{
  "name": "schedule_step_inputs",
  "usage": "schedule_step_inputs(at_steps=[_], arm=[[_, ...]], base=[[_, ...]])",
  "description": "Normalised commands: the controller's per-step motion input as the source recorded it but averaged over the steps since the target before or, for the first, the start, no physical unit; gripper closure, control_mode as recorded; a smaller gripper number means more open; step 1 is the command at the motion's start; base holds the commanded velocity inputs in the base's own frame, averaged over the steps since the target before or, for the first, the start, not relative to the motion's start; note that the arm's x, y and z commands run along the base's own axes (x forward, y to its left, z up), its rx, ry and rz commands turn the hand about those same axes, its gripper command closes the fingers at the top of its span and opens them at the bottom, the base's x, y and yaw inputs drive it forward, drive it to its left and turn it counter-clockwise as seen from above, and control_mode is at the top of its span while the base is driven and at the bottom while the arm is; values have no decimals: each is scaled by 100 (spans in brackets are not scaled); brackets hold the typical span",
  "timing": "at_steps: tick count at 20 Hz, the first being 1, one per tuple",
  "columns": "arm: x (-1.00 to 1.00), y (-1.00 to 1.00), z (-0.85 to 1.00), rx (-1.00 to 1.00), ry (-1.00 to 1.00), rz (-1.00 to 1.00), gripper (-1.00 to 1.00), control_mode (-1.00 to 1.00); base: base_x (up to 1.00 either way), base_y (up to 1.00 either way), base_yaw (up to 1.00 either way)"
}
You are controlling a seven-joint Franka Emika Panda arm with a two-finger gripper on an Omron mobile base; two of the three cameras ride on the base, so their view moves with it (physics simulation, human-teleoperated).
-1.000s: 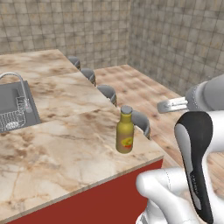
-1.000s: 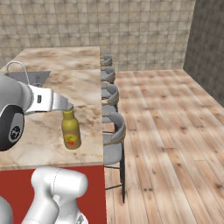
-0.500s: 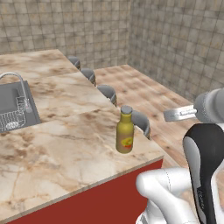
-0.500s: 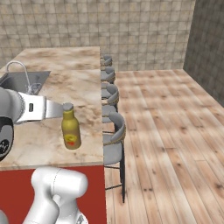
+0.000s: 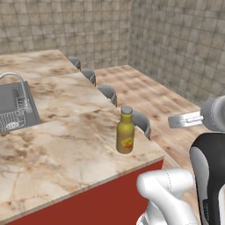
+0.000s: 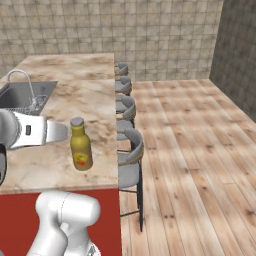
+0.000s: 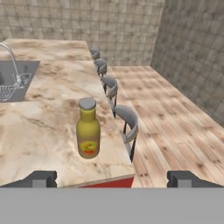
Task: Move the drinks to the dining counter.
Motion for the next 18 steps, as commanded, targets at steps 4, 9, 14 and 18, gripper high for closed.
schedule_step_inputs(at_steps=[4, 9, 14, 18], arm=[[0, 0, 0, 0, 0, 0, -100, 100], [0, 0, 0, 0, 0, 0, -100, 100], [0, 0, 0, 0, 0, 0, -100, 100], [0, 0, 0, 0, 0, 0, -100, 100]], base=[[-44, 22, 5], [-71, 55, 24], [-85, 76, 43], [-60, 74, 69]])
